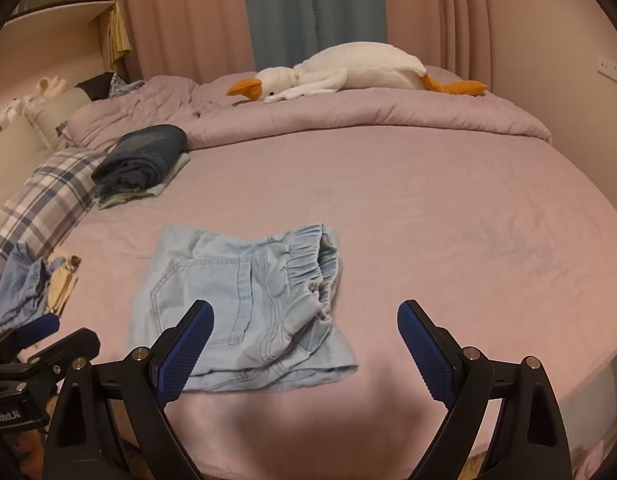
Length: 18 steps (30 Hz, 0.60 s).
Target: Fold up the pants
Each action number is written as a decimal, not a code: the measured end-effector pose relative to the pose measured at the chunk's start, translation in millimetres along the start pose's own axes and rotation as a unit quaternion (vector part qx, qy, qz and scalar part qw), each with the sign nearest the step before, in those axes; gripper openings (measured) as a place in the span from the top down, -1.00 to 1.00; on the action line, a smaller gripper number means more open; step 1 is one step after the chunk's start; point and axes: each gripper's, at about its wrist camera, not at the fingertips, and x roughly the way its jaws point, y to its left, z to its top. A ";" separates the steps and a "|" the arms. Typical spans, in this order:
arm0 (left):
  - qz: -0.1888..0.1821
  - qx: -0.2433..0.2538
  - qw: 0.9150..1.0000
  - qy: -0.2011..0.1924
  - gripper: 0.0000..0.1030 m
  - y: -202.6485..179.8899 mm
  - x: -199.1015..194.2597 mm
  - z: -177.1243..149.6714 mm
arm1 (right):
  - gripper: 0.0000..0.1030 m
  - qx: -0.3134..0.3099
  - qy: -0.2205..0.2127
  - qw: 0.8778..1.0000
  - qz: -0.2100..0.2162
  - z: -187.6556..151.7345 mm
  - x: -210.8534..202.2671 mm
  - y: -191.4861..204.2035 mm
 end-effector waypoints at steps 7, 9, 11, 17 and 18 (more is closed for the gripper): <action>0.003 -0.001 1.000 0.002 -0.99 -1.5 0.9 -1.1 | -0.80 0.001 0.005 1.000 -0.002 -3.0 0.6 0.6; 0.004 -0.001 1.000 0.002 -0.99 -1.6 0.8 -1.3 | -0.80 0.002 0.005 1.000 -0.002 -3.3 0.6 0.7; 0.004 -0.001 1.000 0.003 -0.99 -2.4 0.9 -1.6 | -0.80 0.003 0.006 1.000 -0.003 -3.7 0.7 0.4; 0.005 0.000 1.000 0.002 -0.99 -2.2 1.0 -2.1 | -0.80 0.003 0.007 1.000 -0.004 -4.4 0.8 0.1; 0.005 0.000 1.000 0.002 -0.99 -2.1 0.9 -2.2 | -0.80 0.003 0.007 1.000 -0.004 -4.6 0.7 -0.3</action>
